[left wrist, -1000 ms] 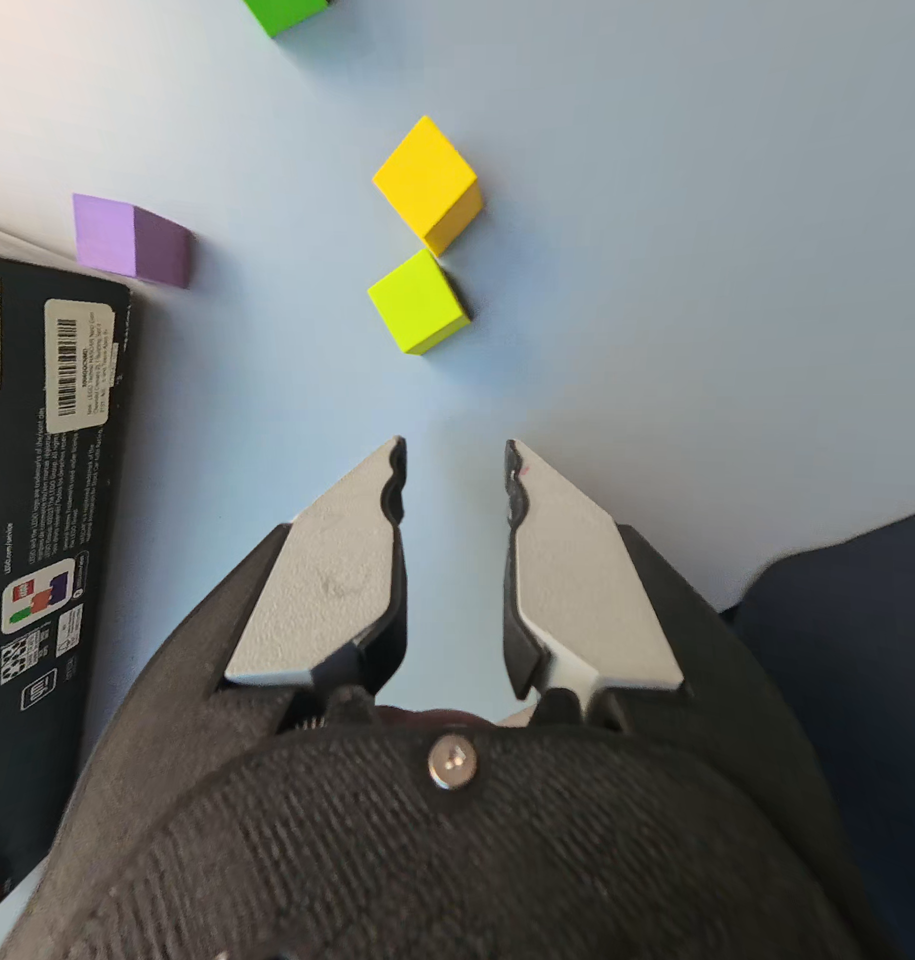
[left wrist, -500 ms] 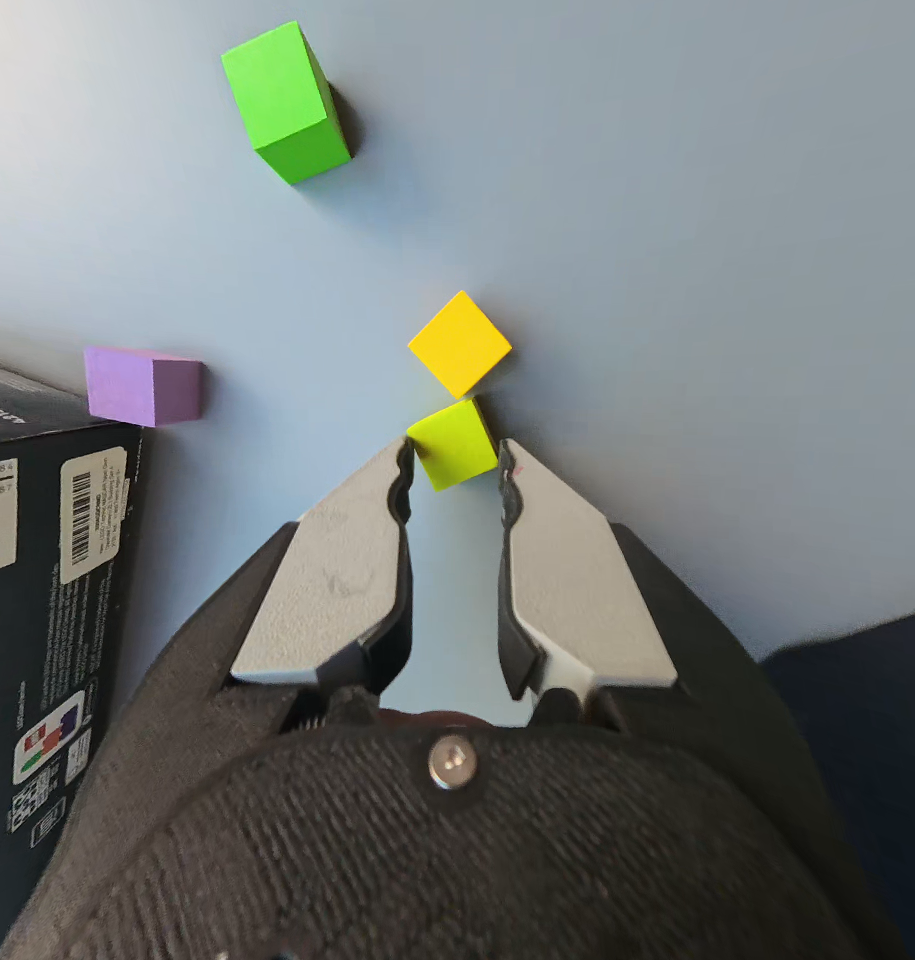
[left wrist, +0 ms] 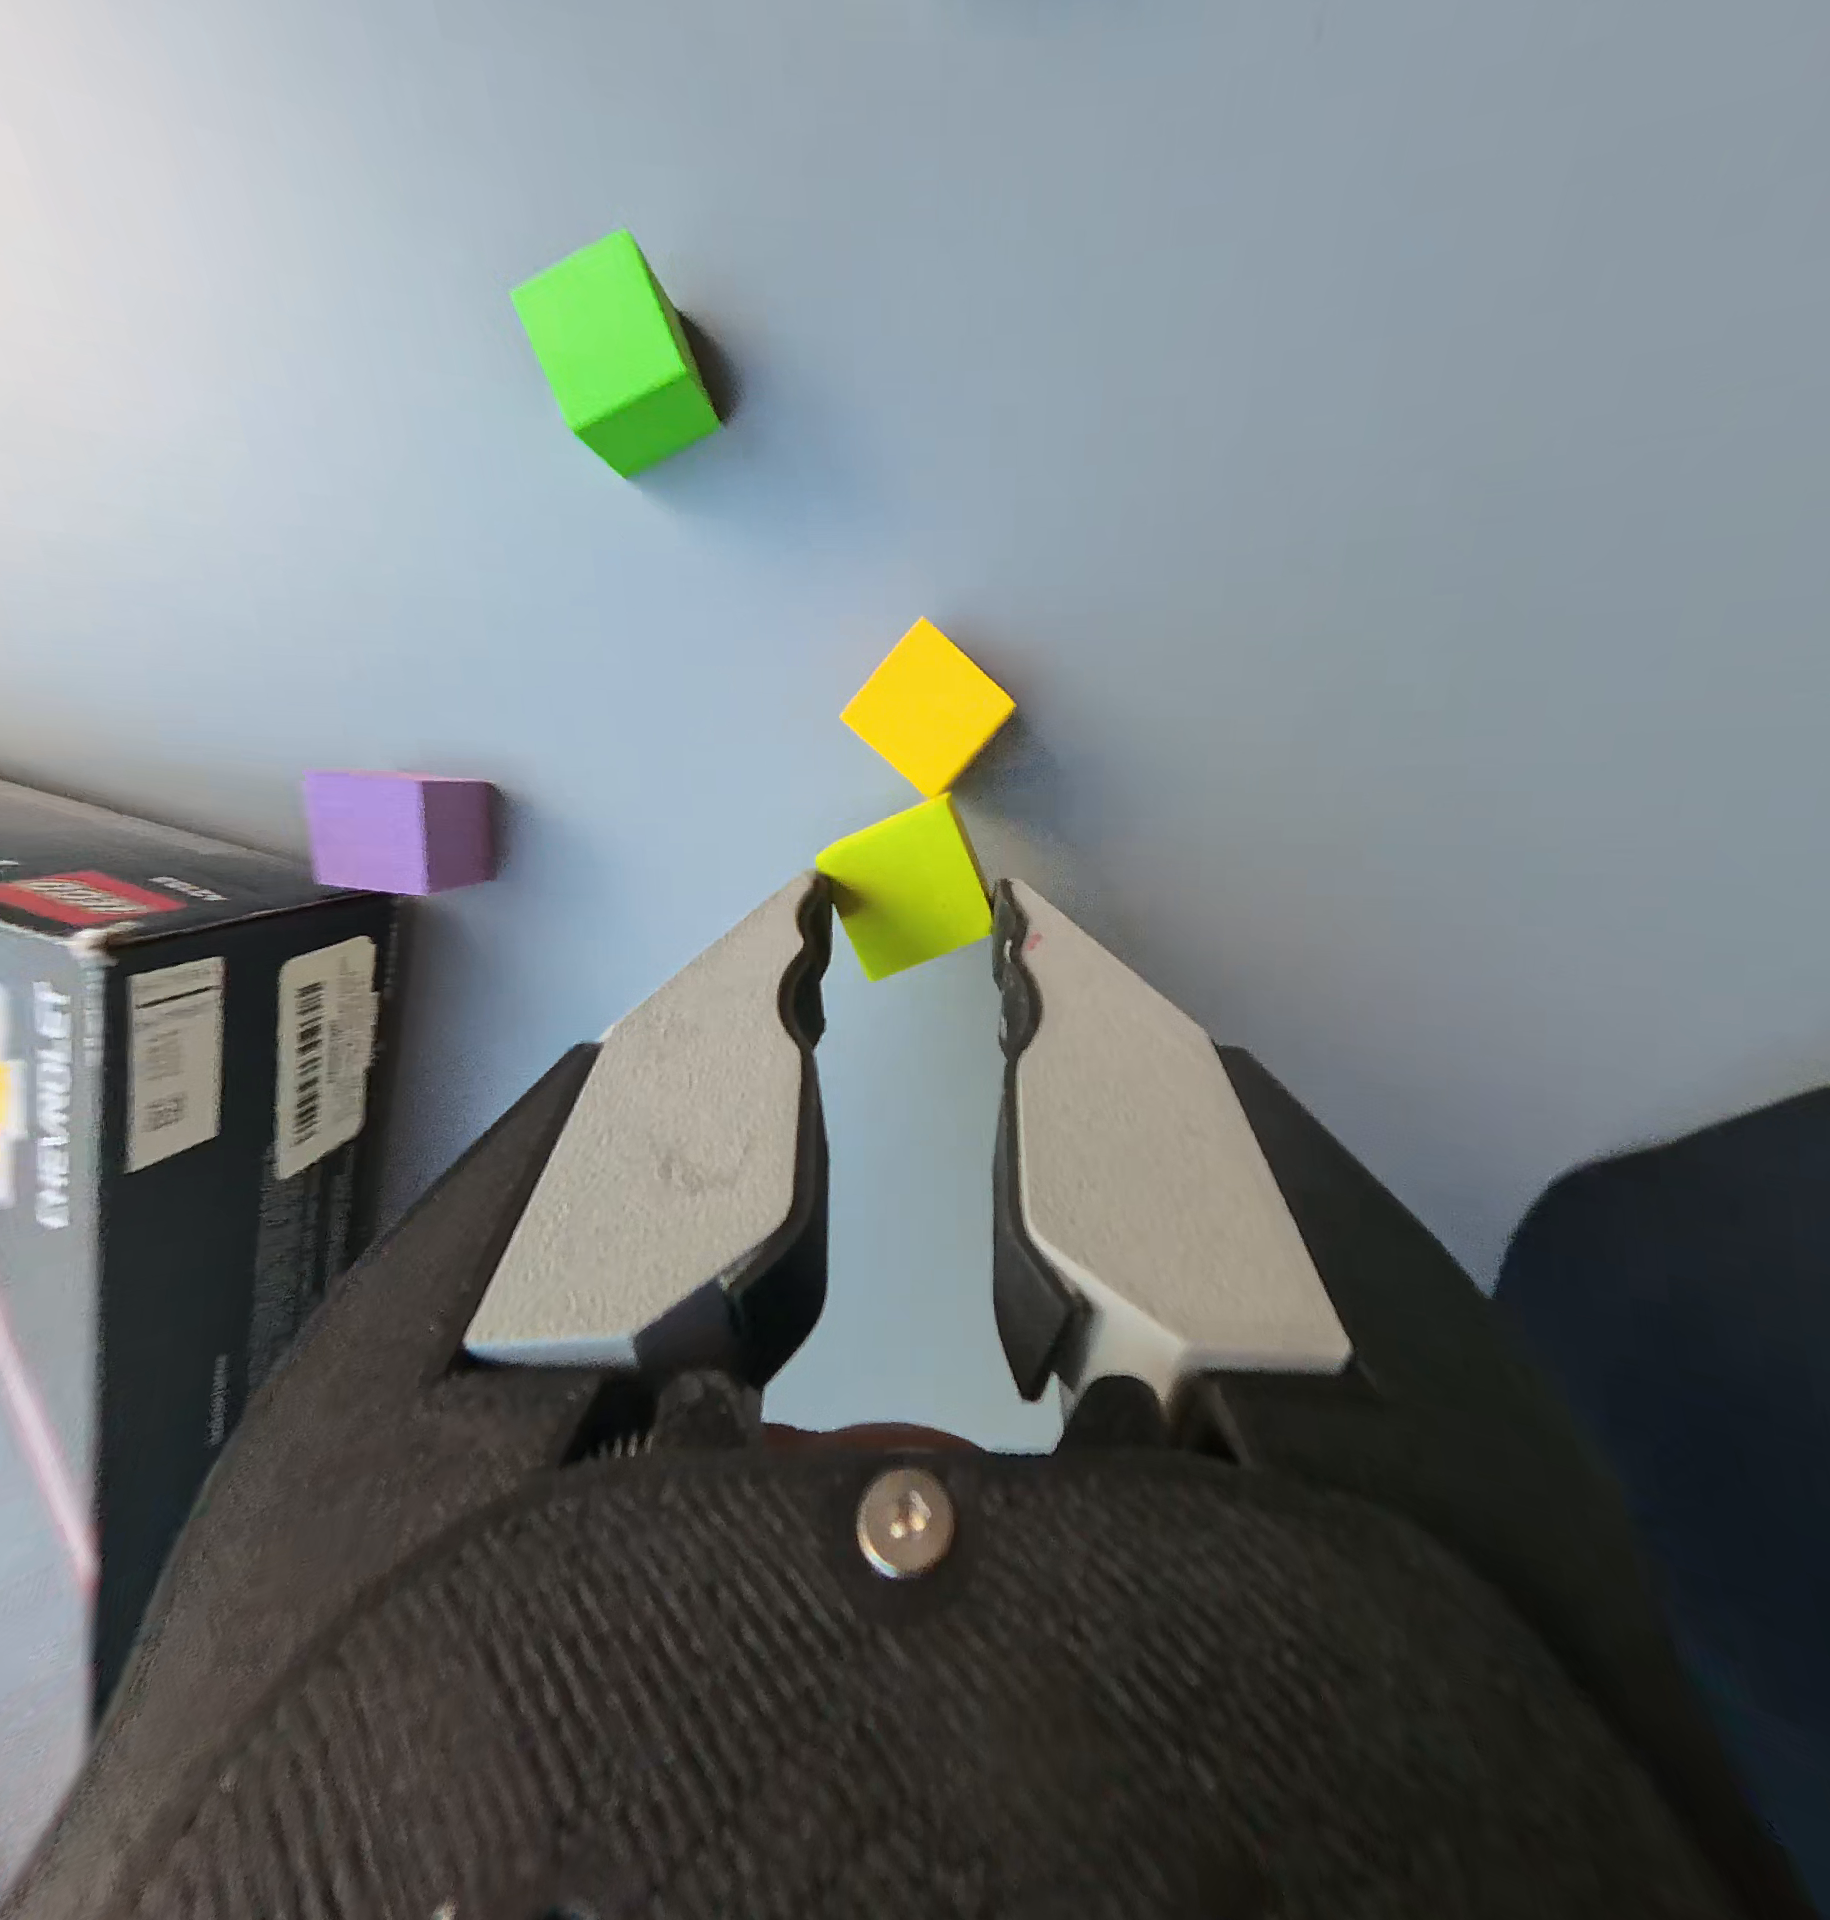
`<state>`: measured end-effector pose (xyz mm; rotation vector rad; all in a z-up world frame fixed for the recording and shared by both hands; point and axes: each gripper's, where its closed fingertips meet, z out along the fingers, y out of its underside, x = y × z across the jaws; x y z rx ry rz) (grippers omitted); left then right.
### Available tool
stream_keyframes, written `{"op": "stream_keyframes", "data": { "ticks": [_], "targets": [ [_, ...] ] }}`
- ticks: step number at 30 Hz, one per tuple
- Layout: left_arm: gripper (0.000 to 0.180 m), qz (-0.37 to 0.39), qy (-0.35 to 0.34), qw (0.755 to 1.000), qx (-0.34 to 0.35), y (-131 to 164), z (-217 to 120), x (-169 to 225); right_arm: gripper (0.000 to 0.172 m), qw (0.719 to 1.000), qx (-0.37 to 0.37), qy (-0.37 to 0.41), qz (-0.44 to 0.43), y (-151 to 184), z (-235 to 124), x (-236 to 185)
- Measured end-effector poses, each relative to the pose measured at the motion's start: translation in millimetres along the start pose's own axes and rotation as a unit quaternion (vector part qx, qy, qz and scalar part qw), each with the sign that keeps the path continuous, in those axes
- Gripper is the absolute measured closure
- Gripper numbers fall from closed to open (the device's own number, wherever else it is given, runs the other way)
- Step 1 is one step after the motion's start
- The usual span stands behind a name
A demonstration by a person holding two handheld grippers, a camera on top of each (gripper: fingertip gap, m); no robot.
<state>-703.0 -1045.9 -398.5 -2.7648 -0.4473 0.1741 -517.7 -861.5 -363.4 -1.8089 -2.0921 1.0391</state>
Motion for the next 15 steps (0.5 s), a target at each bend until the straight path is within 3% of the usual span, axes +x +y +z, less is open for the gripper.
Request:
{"op": "stream_keyframes", "data": {
  "ticks": [8, 15],
  "targets": [
    [0.151, -0.027, 0.003, 0.999, 0.022, -30.1, -1.1, -8.0, 0.168, 1.0, -0.001, 0.001, 0.005, 1.1, 0.1, 2.0],
    [0.149, -0.03, -0.011, 0.999, 0.009, -27.7, 13.1, 0.9, 0.168, 1.0, 0.005, 0.005, 0.009, 0.9, -2.0, 2.3]
  ]
}}
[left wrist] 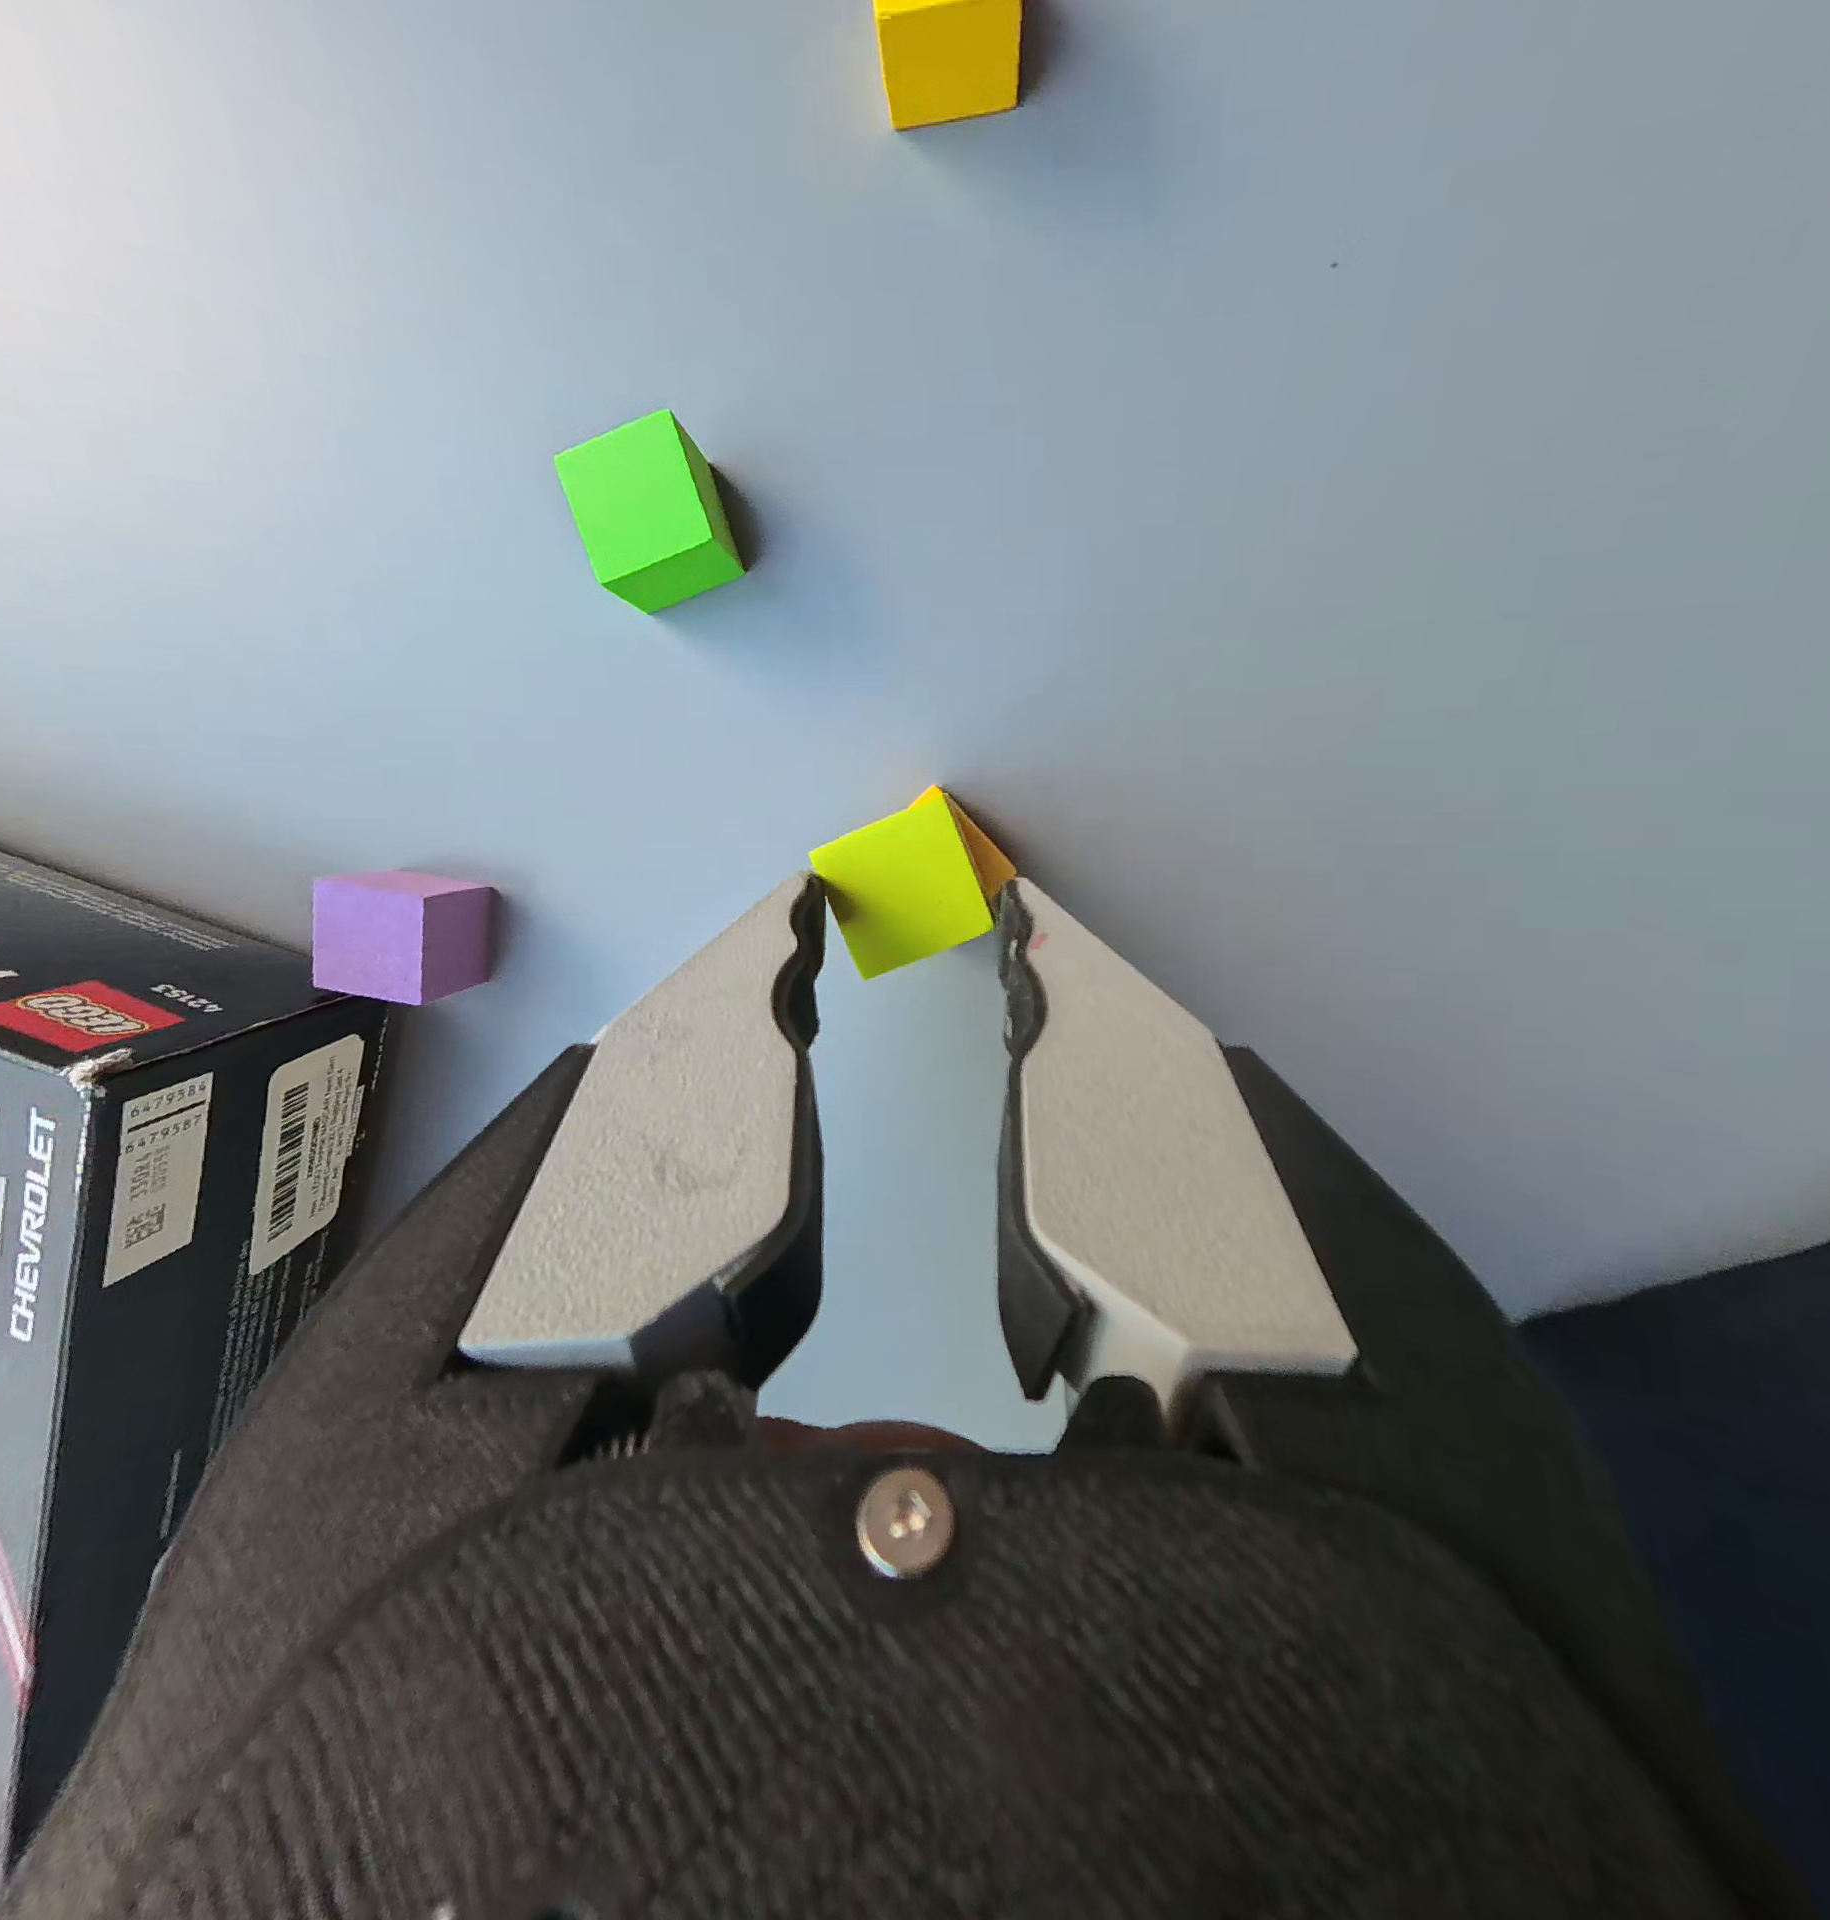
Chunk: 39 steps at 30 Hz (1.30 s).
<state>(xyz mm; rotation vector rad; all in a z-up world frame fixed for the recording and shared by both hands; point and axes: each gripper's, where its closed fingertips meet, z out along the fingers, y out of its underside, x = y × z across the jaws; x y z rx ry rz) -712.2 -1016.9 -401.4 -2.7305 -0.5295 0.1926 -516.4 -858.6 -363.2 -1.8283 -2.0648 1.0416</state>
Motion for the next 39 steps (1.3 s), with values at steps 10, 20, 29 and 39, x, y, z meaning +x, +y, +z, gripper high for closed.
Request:
{"op": "stream_keyframes", "data": {
  "ticks": [10, 20, 29, 39],
  "targets": [
    [0.136, -0.046, 0.027, 0.998, 0.013, 2.0, -12.8, -3.9, 0.168, 1.0, -0.003, 0.002, 0.007, 4.8, -1.5, 3.6],
    [0.13, -0.077, 0.009, 0.997, 0.022, -56.4, -14.4, -55.1, 0.168, 1.0, -0.014, 0.002, 0.008, 12.1, -2.6, 4.0],
    [0.146, -0.046, -0.008, 0.994, -0.098, -46.8, 54.4, -54.4, 0.167, 0.999, -0.007, 0.017, 0.034, 20.7, -15.8, 10.5],
    [0.155, -0.02, 0.05, 0.998, -0.027, -56.0, 11.2, -46.0, 0.168, 0.999, -0.009, 0.021, 0.044, 30.6, -16.4, 12.2]
  ]
}}
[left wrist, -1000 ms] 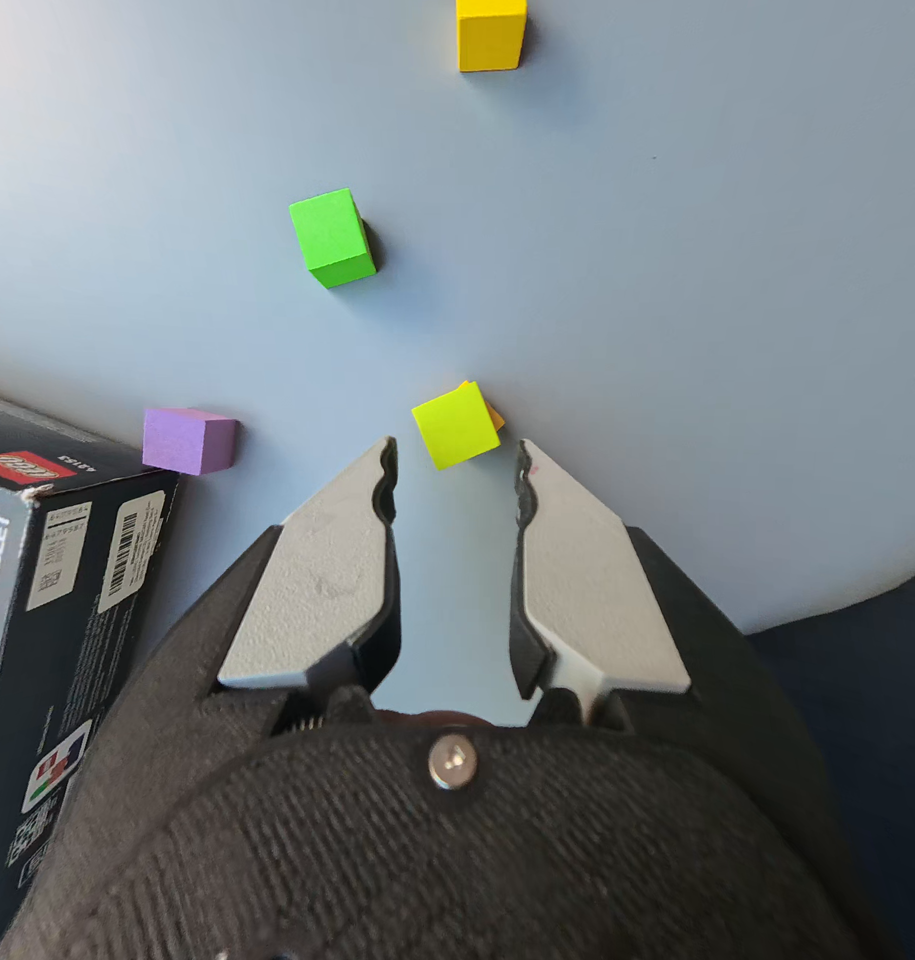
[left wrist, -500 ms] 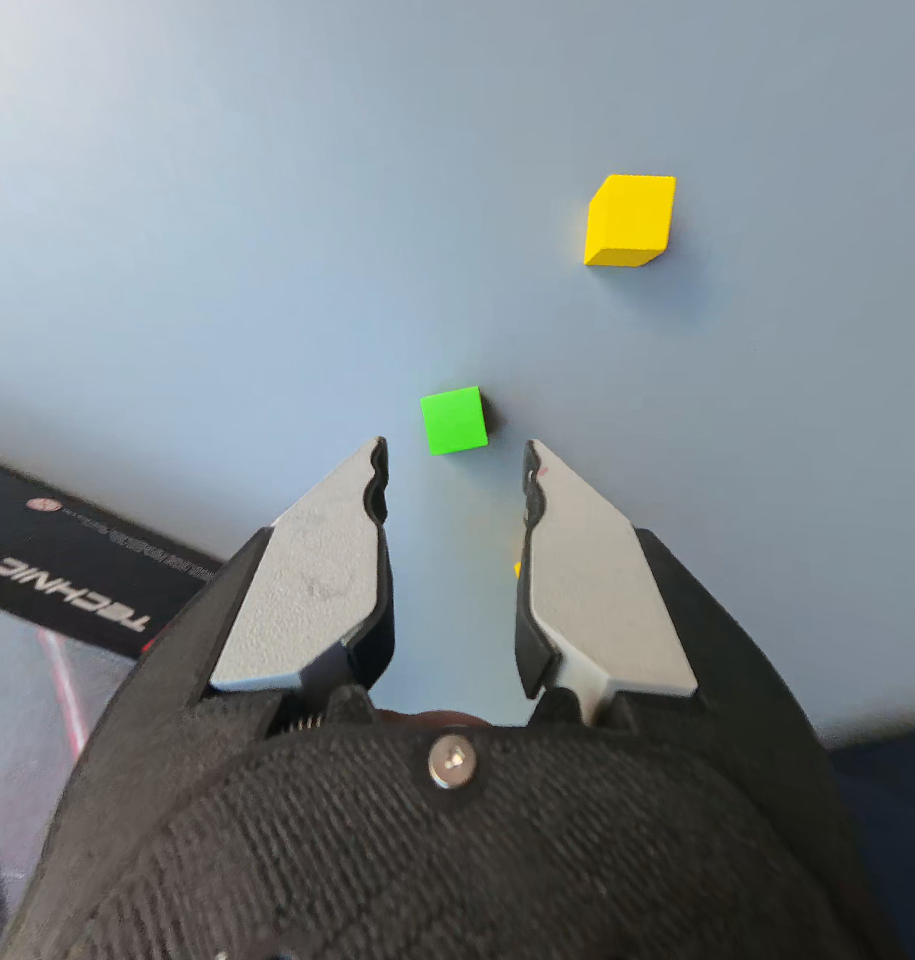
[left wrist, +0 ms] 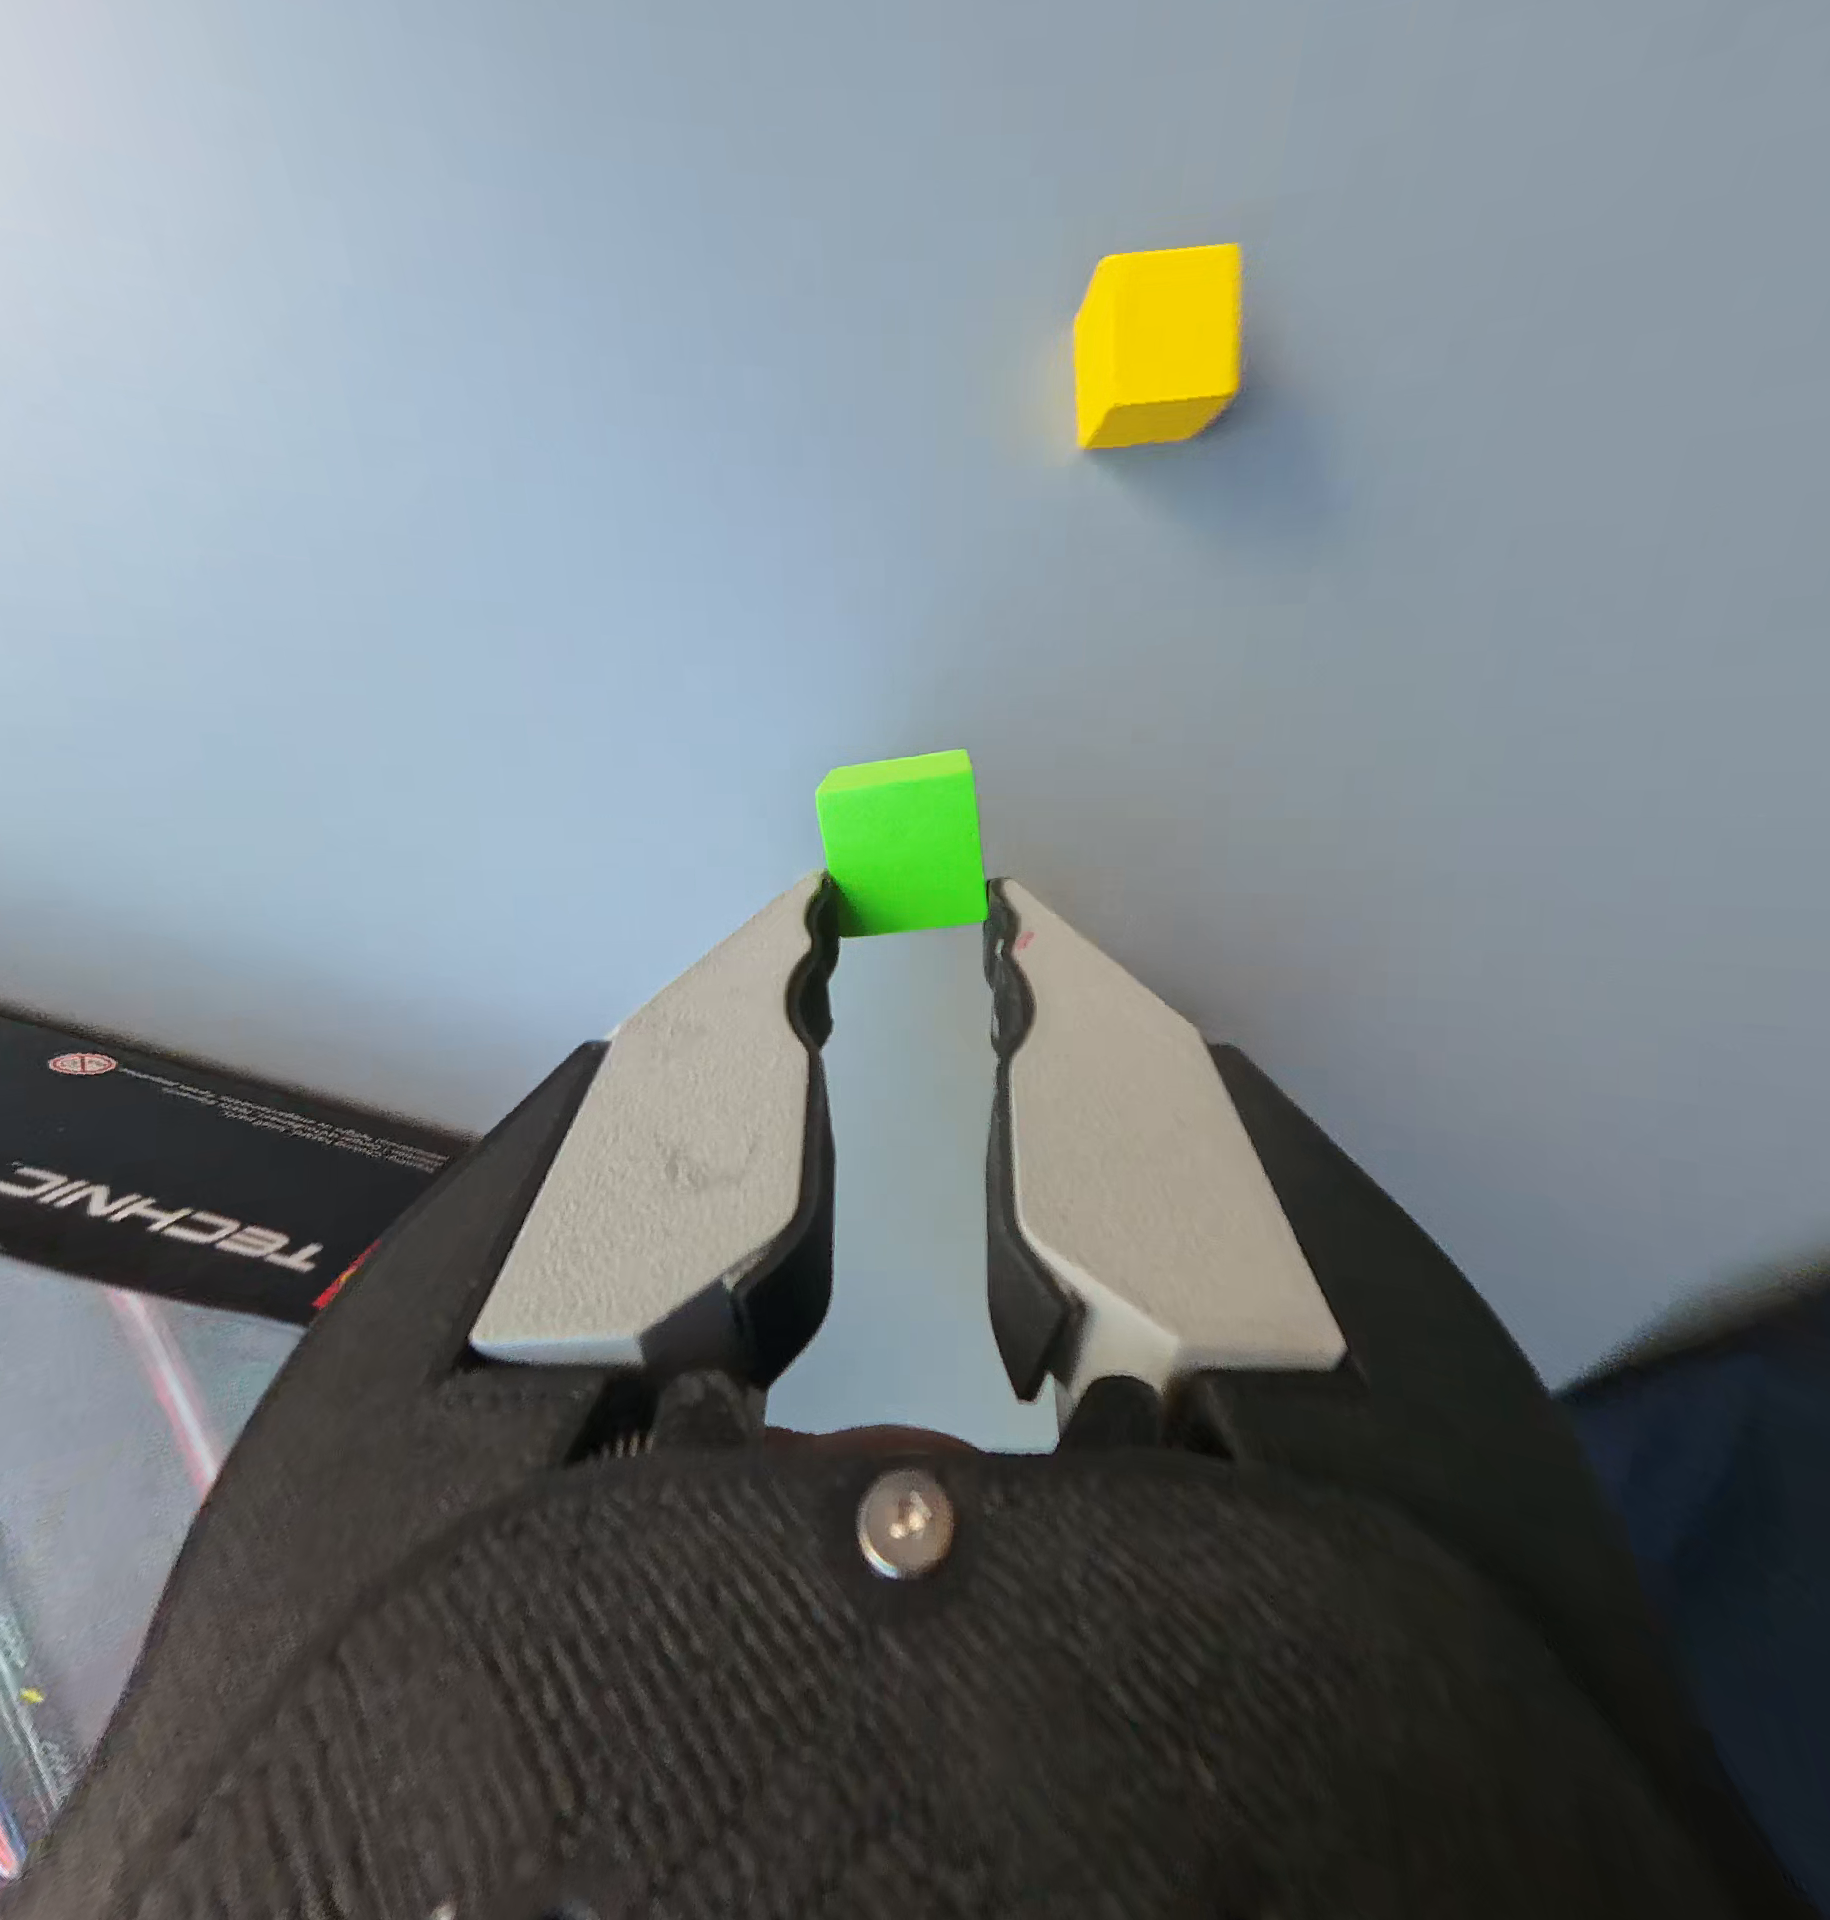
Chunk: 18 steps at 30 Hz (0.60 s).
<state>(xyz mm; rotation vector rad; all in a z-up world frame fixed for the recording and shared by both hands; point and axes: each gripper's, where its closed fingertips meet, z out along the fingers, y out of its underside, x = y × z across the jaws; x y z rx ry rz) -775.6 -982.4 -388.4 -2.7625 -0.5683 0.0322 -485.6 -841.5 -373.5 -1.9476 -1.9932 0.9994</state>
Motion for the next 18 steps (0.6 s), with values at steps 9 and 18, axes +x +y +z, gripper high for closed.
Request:
{"op": "stream_keyframes", "data": {
  "ticks": [9, 18],
  "targets": [
    [0.155, 0.156, 0.092, 0.984, 0.002, 41.2, -56.0, 39.4, 0.167, 1.0, -0.001, -0.014, -0.018, -11.9, 10.3, -8.1],
    [0.152, 0.198, 0.054, 0.978, -0.038, 62.5, -27.3, 46.1, 0.167, 0.999, -0.003, -0.015, -0.028, -16.9, 12.4, -10.9]
  ]
}}
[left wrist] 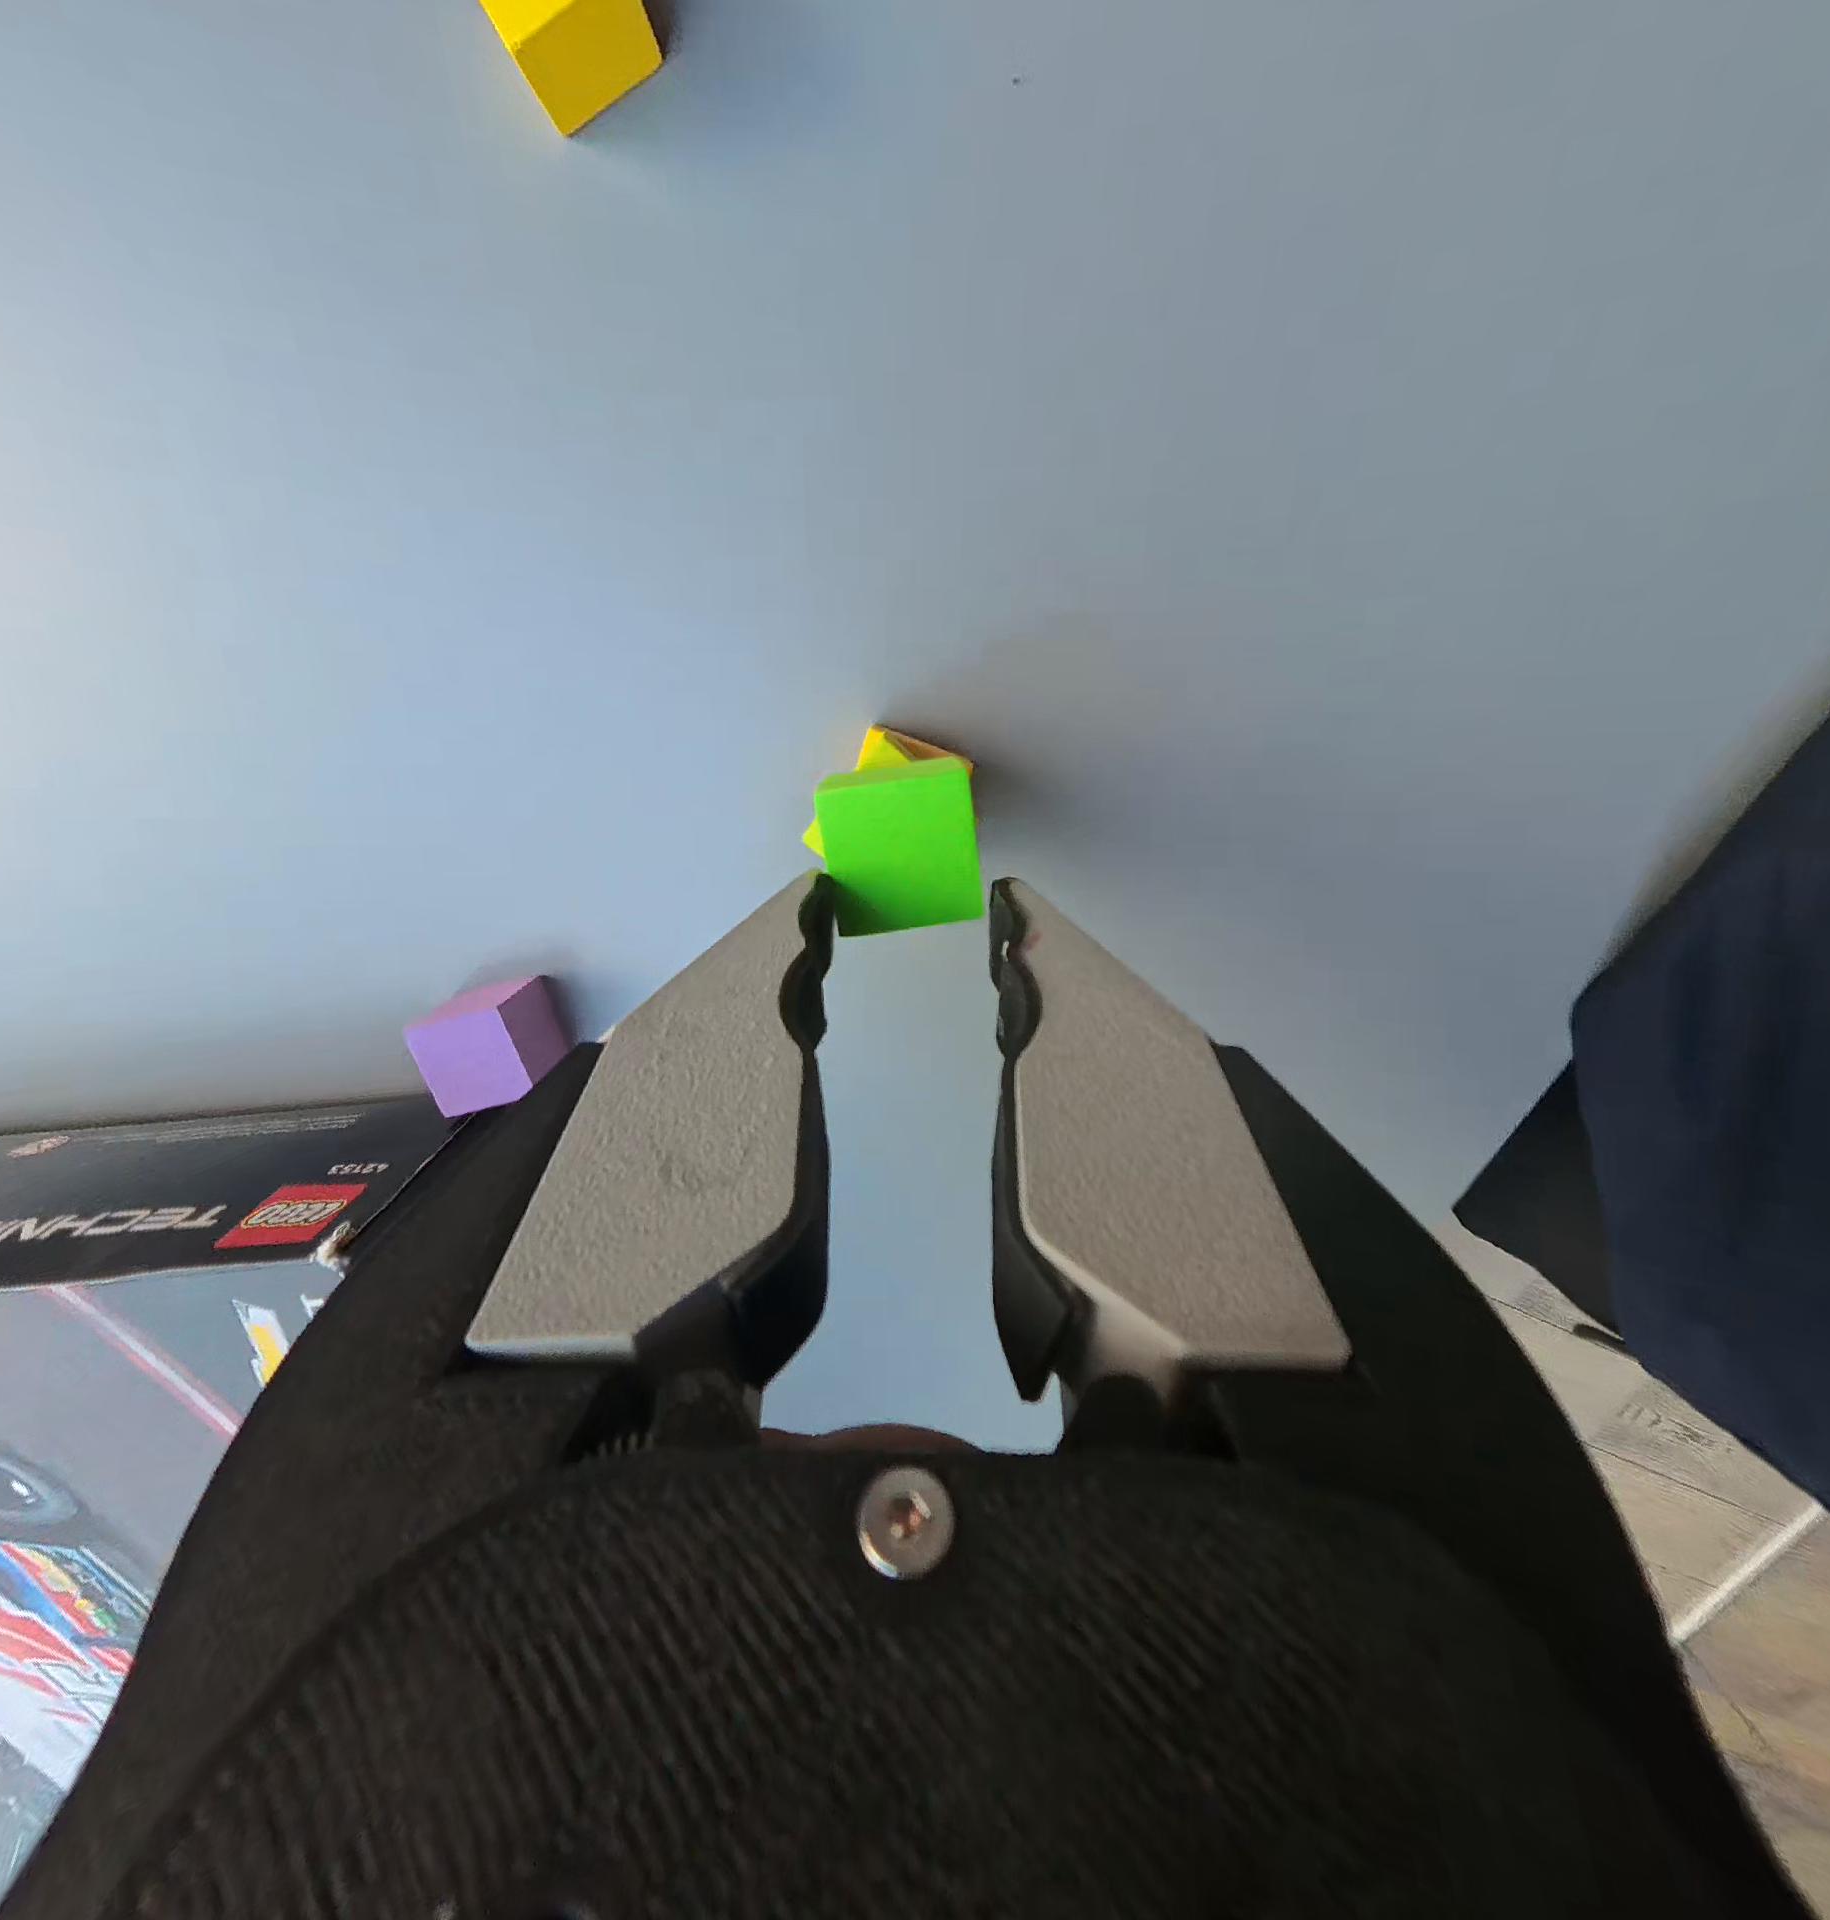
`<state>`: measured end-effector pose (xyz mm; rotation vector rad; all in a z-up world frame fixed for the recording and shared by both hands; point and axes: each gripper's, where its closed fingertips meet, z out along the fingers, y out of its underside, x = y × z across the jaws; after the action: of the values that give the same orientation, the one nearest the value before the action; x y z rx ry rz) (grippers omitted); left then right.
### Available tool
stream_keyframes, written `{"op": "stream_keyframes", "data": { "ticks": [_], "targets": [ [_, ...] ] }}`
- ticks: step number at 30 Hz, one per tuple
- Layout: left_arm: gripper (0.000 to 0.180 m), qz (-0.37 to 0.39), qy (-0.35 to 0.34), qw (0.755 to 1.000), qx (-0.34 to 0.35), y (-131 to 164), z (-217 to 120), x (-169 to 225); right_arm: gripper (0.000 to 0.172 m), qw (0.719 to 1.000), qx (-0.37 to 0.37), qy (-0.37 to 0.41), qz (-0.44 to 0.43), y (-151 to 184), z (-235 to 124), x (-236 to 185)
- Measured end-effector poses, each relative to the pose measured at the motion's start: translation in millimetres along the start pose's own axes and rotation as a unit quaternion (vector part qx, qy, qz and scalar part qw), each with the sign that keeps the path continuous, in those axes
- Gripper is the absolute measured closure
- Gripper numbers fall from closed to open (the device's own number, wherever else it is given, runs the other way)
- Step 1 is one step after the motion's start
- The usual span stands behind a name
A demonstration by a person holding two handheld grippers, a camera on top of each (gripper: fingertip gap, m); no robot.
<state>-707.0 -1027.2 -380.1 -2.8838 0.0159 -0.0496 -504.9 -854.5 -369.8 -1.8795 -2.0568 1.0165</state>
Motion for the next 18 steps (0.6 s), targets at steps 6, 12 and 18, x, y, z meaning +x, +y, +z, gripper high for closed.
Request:
{"op": "stream_keyframes", "data": {
  "ticks": [6, 12, 18],
  "targets": [
    [0.133, -0.007, -0.008, 1.0, -0.001, -0.8, 10.8, 3.1, 0.167, 1.0, -0.002, 0.004, 0.005, 4.9, -2.9, 0.3],
    [0.116, -0.021, -0.003, 0.999, 0.027, -15.4, -3.5, -0.2, 0.167, 1.0, 0.003, 0.011, 0.011, 7.8, -7.9, 3.7],
    [0.116, -0.06, -0.022, 0.995, 0.074, -81.2, -17.9, -26.1, 0.167, 0.999, 0.008, 0.017, 0.026, 17.4, -16.0, 8.9]
  ]
}}
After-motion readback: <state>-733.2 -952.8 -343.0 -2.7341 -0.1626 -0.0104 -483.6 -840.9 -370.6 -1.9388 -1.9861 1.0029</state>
